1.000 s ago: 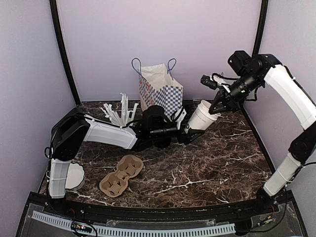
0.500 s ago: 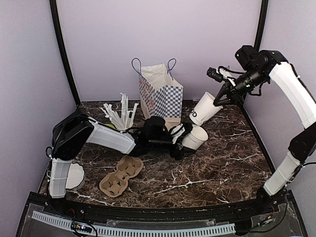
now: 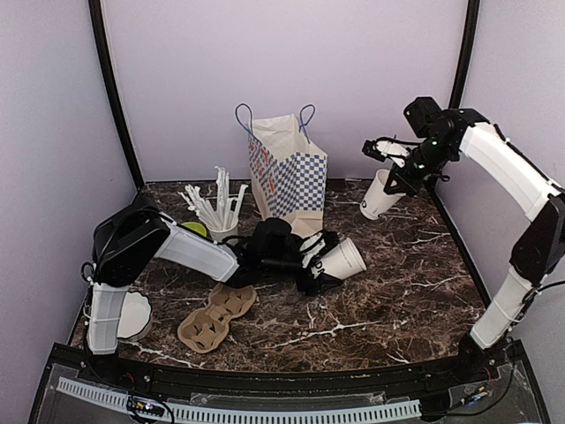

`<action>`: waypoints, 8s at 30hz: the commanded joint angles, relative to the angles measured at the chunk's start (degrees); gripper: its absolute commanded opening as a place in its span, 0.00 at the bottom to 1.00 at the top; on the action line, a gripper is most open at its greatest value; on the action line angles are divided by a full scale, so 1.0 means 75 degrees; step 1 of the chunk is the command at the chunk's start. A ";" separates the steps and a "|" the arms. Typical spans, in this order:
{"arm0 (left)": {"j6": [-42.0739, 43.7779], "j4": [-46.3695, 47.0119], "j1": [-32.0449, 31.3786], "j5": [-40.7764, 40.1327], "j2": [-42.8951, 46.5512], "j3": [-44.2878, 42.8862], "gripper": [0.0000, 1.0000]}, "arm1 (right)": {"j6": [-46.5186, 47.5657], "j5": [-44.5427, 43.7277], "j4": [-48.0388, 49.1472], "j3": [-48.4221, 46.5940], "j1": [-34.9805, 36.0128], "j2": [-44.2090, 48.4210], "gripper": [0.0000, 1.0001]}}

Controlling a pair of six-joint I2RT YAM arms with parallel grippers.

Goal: Pack the takeout coffee

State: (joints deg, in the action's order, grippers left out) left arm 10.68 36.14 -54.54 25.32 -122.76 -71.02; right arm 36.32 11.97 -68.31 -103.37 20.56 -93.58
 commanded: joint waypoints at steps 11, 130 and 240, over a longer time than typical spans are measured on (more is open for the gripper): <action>-0.0585 0.1018 -0.0019 0.0391 0.1029 0.0803 0.77 | -0.0513 -0.1254 0.1482 0.0342 -0.0268 -0.2292 0.02; -0.3671 -0.6700 0.1249 -0.4029 0.0978 -0.2284 0.11 | 0.0256 -0.0981 0.0981 0.3746 0.3057 0.2224 0.37; -0.3409 0.0199 0.1085 -0.1155 0.4566 0.2504 0.63 | -0.1883 0.4410 0.1976 0.1890 0.0681 0.0460 0.55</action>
State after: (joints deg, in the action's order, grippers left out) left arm -17.30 43.00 -46.19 19.57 -93.65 -55.88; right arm 0.19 57.91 -33.52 -83.29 25.36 -91.48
